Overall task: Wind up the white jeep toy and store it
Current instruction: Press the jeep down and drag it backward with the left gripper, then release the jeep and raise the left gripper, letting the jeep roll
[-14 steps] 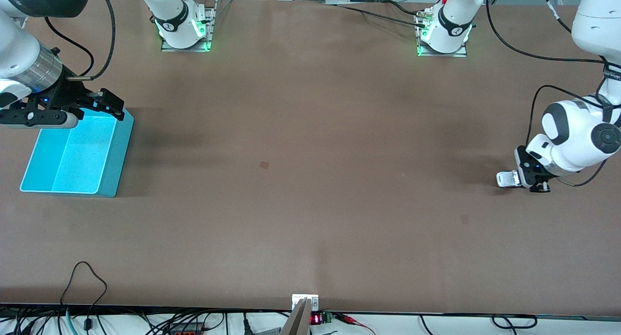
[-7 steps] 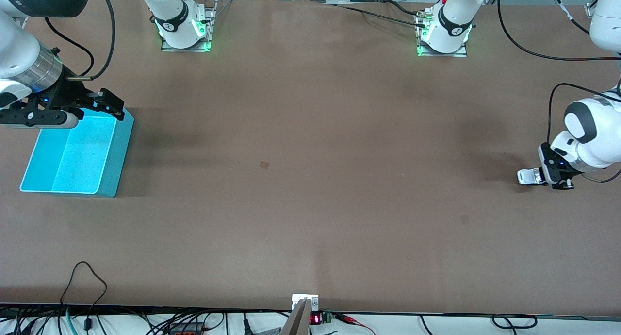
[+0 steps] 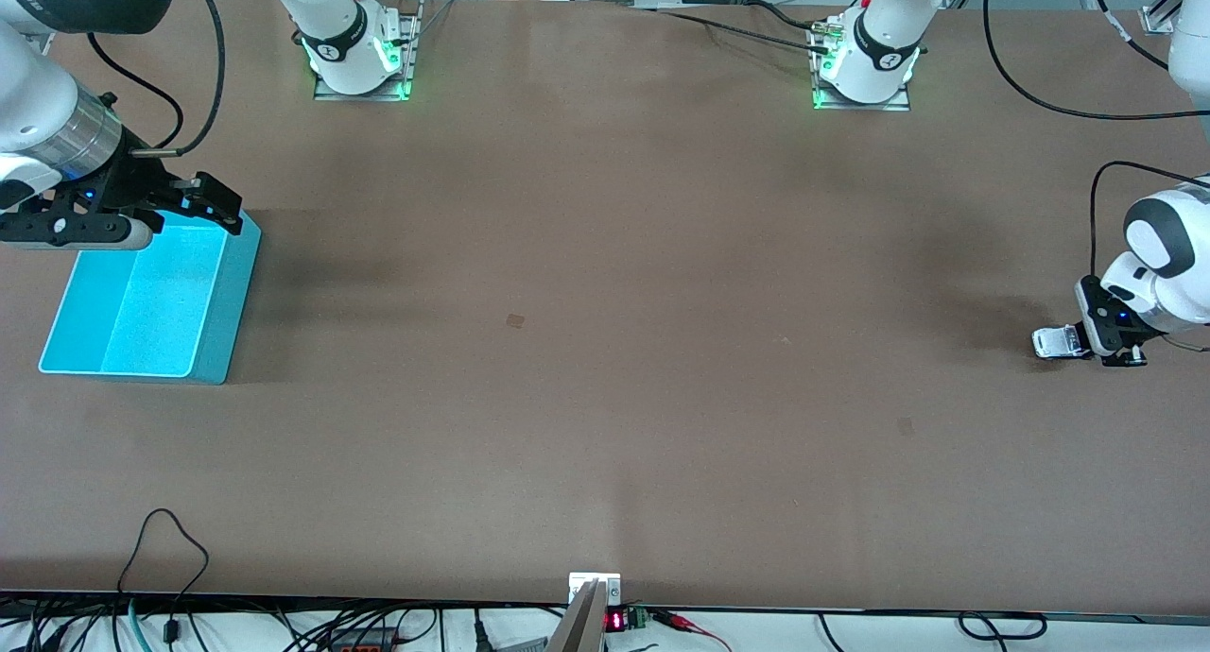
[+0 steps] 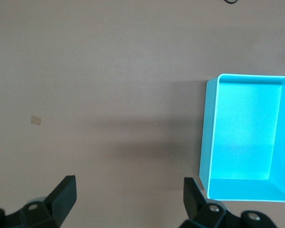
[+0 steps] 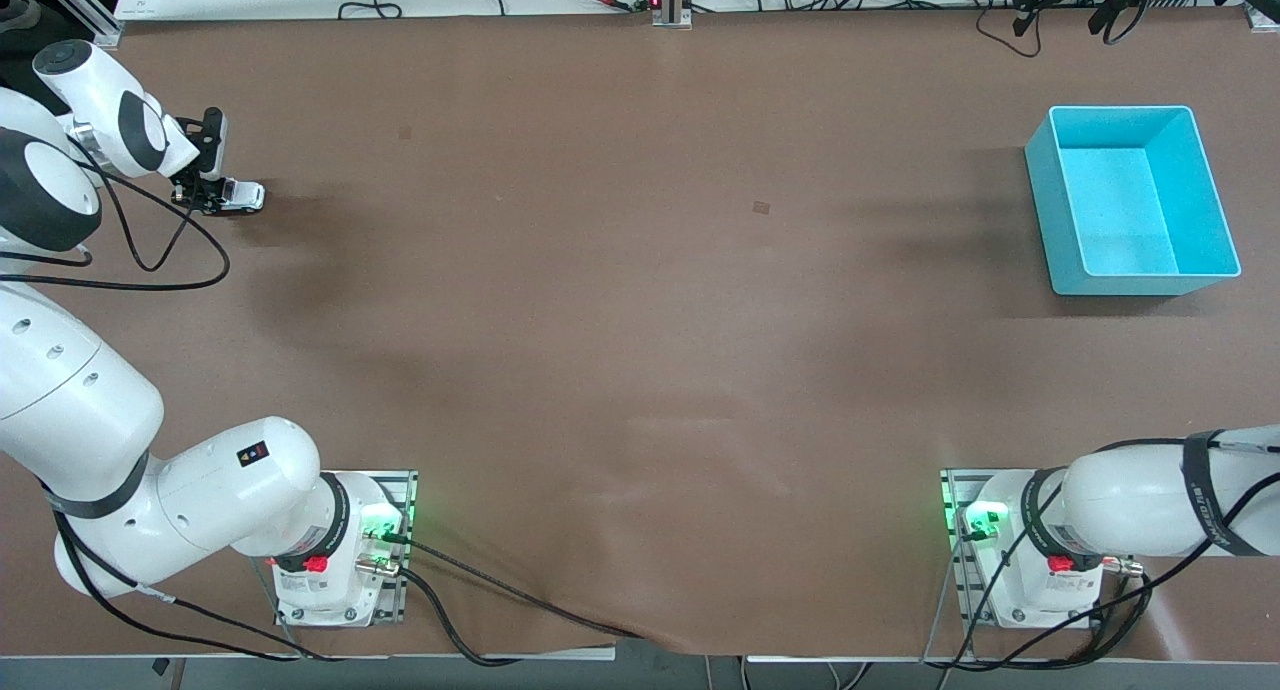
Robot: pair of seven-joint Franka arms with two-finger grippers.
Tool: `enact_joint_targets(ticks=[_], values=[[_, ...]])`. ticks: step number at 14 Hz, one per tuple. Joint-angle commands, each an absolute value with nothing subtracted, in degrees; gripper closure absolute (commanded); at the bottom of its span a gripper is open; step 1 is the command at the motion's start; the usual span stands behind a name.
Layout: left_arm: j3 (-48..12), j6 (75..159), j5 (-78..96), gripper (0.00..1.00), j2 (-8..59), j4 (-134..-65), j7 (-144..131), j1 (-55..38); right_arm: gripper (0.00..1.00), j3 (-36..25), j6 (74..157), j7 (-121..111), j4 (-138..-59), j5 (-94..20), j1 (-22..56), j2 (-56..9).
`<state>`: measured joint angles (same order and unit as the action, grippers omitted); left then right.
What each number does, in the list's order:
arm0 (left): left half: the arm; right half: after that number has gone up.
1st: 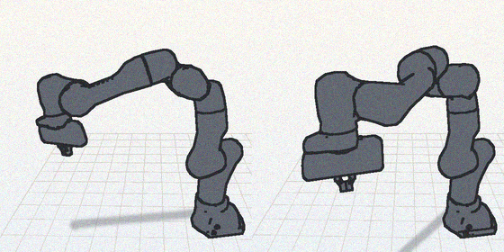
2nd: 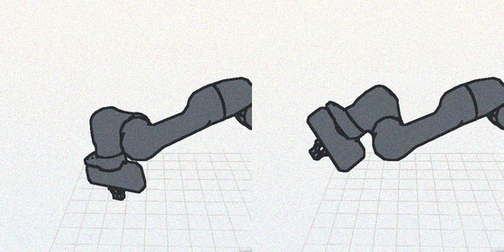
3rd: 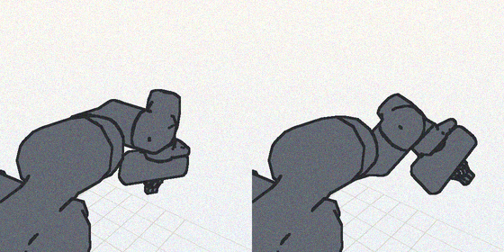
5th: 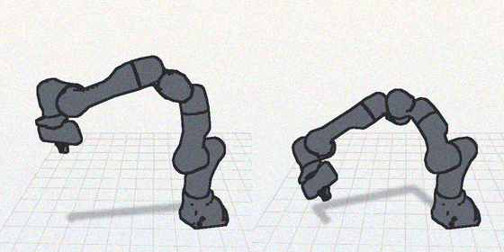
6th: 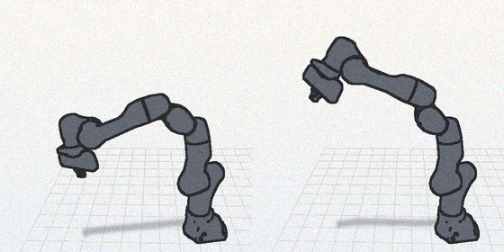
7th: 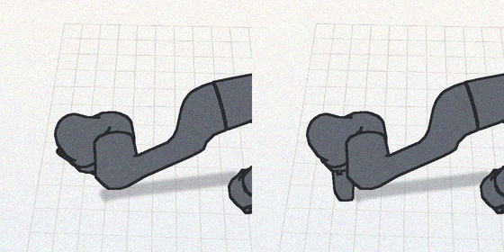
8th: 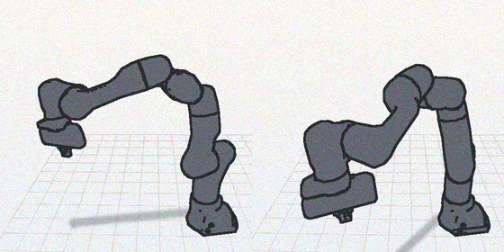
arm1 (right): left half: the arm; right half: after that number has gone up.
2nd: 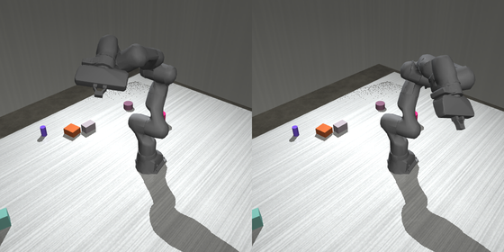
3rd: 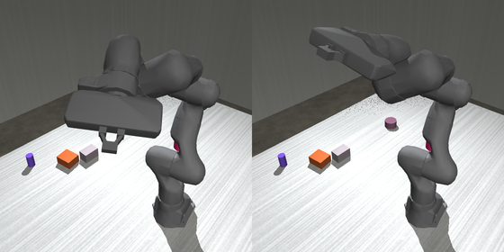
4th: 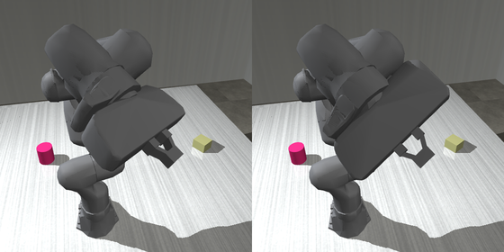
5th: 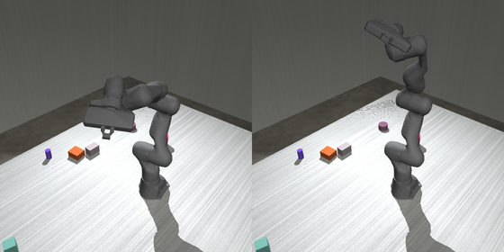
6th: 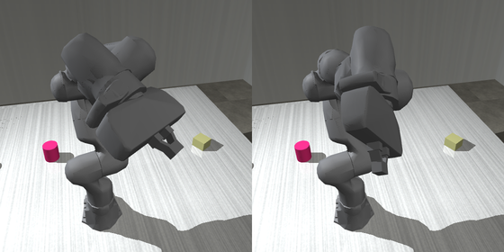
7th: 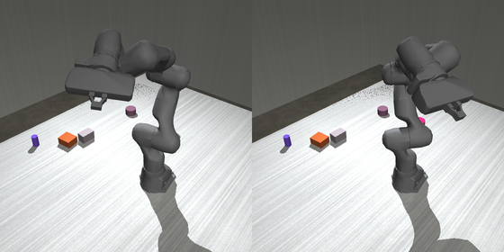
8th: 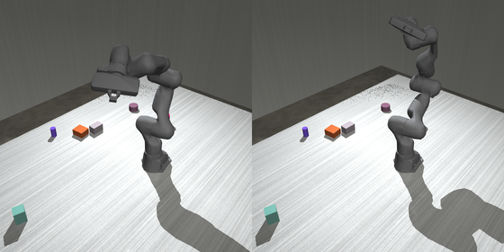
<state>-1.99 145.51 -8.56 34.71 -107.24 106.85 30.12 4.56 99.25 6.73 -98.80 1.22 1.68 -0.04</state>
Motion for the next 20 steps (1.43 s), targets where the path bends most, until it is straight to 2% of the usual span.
enact_joint_targets(ticks=[1, 4, 5, 6, 8, 13, 17, 20], values=[[-1.76, 144.49, -9.4, 0.72, 38.58, -106.61, 109.16, 31.55, 0.0, 4.66, 98.79, 7.73, -98.96, 1.14, 1.85, 0.7], [-1.84, 143.88, -9.4, 0.68, 38.5, -106.26, 109.51, 31.64, 0.0, 4.66, 98.79, 7.73, -98.96, 1.14, 1.85, 0.7], [-1.85, 143.53, -9.49, 0.55, 38.5, -105.74, 109.6, 31.55, 0.0, 4.66, 98.79, 7.73, -98.96, 1.14, 1.85, 0.7], [-2.11, 142.31, -9.49, 0.01, 38.15, -105.56, 109.69, 31.55, 0.0, 4.66, 98.79, 7.73, -98.96, 1.14, 1.85, 0.7], [-2.81, 137.67, -9.4, 0.0, 36.4, -103.99, 109.25, 30.68, 0.0, 4.75, 98.79, 7.73, -98.96, 1.14, 1.85, 0.7], [-4.04, 118.68, -9.32, 0.0, 34.11, -92.83, 106.8, 26.2, 0.0, 4.66, 98.79, 7.73, -98.96, 1.14, 1.85, 0.7], [-4.22, 113.39, -9.32, 0.0, 30.42, -92.2, 94.09, 22.42, 0.0, 4.66, 98.79, 7.73, -99.05, 1.14, 1.85, 0.7], [-7.28, 105.85, -8.88, 0.0, 26.91, -90.98, 80.21, 20.31, 0.0, 4.75, 98.79, 7.73, -99.05, 1.14, 1.85, 0.7]])
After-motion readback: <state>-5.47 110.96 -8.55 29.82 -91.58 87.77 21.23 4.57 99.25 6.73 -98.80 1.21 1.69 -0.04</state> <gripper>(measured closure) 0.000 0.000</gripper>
